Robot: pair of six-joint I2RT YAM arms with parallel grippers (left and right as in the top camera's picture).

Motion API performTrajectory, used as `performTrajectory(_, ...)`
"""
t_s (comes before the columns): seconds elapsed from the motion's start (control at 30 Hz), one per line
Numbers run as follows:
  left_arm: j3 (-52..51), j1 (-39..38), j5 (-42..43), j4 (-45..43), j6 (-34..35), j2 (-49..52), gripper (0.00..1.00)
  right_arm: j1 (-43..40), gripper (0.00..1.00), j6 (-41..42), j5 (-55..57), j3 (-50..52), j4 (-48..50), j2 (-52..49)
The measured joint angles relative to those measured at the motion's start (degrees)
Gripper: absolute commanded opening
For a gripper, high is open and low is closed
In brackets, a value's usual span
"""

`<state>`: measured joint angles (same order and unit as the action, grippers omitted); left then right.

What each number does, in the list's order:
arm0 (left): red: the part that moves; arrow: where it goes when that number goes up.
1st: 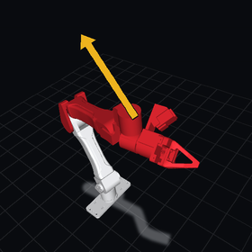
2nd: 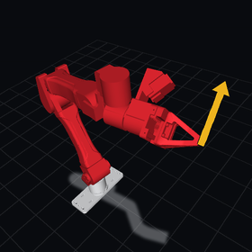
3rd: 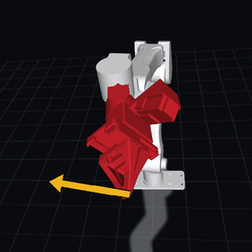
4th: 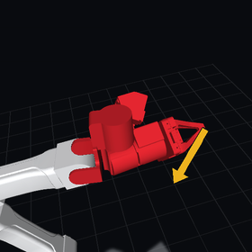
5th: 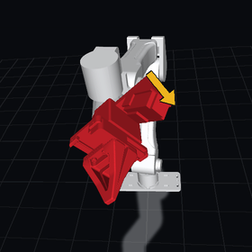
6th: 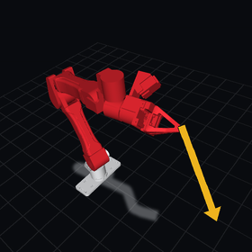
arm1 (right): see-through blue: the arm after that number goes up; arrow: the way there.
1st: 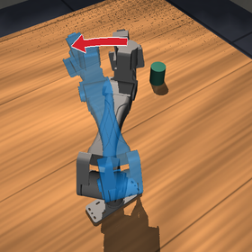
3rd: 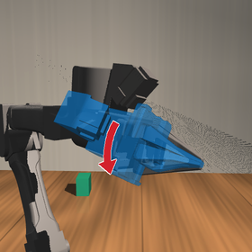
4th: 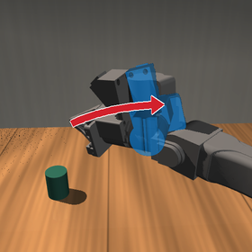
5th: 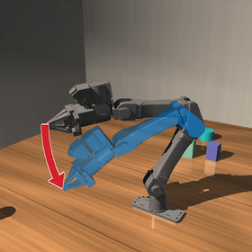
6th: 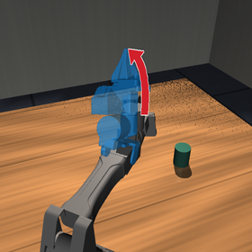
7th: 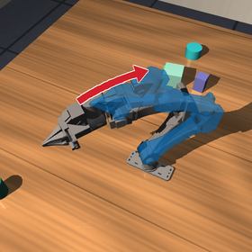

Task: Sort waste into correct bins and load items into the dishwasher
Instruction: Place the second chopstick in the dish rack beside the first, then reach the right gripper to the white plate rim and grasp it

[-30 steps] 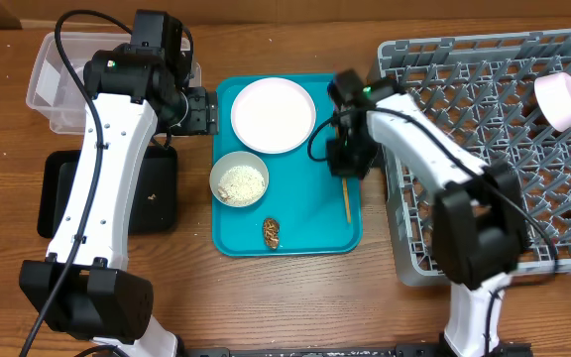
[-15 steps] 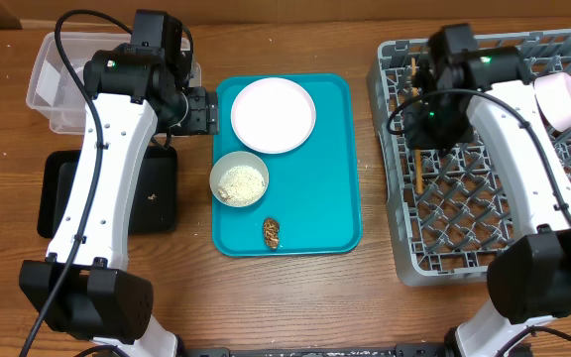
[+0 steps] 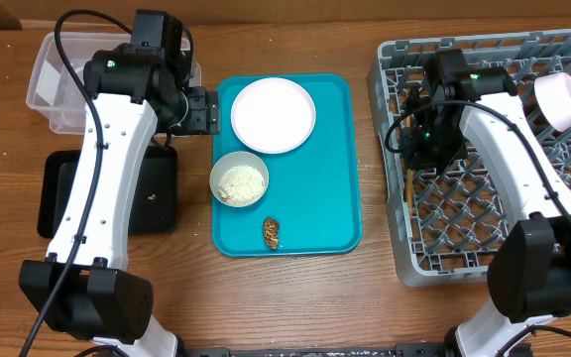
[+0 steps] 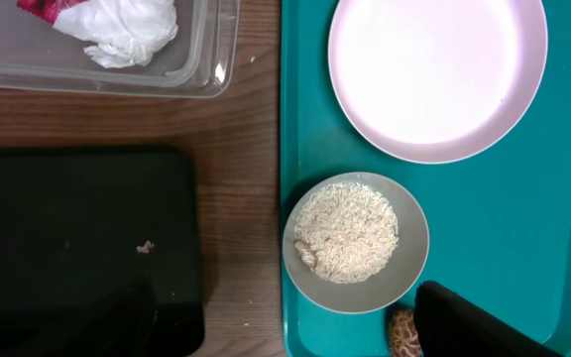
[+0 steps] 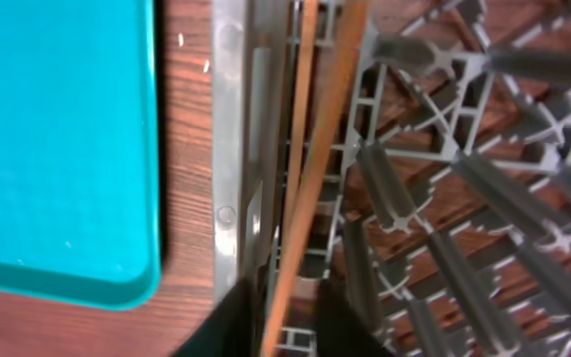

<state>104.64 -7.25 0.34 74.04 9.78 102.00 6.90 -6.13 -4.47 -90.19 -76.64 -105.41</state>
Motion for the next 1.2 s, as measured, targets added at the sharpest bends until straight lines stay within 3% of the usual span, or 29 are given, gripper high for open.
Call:
performTrajectory(0.3, 0.0, 0.0, 0.0, -0.1, 0.4, 0.0, 0.86, 0.0, 0.39, 1.2, -0.5, 0.0, -0.3, 0.2)
performTrajectory(0.4, 0.0, 0.0, 0.0, -0.2, 0.4, 0.0, 0.86, 0.0, 0.56, 1.8, -3.7, -1.2, 1.8, 1.5)
performTrajectory(0.47, 0.0, 0.0, 0.0, -0.3, 0.6, 0.0, 0.86, 0.3, 0.61, 2.1, -5.9, -2.1, 5.1, 3.1)
performTrajectory(0.8, 0.0, 0.0, 0.0, 0.4, 1.0, 0.0, 0.87, 7.3, 0.64, 6.1, -11.2, -5.0, 26.7, 3.8)
performTrajectory(1.2, 0.0, 0.0, 0.0, 0.8, 1.0, 0.0, 0.87, 16.0, 0.68, 17.2, -5.9, -5.0, 34.4, -14.6)
